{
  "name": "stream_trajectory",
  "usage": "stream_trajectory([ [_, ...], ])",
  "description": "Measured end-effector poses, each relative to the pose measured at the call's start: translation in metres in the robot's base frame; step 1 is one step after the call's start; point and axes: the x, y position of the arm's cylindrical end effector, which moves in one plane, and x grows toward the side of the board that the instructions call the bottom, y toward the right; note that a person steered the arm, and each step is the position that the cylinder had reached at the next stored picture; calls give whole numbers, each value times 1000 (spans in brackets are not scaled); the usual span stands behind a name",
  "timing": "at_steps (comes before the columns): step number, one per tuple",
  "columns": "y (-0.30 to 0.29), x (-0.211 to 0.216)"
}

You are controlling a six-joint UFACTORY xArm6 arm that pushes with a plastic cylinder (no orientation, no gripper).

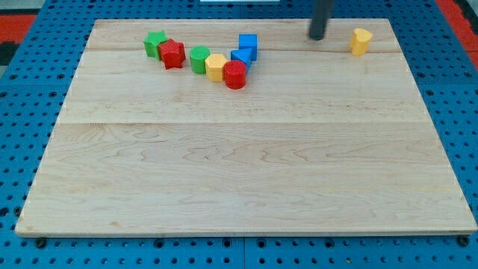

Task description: Slide yellow heart towards the top left of the board

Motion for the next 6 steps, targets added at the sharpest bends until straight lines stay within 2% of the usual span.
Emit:
stream_trajectory([
  [1,74,80],
  [2,167,49],
  [3,72,11],
  [5,68,48],
  [6,67,49],
])
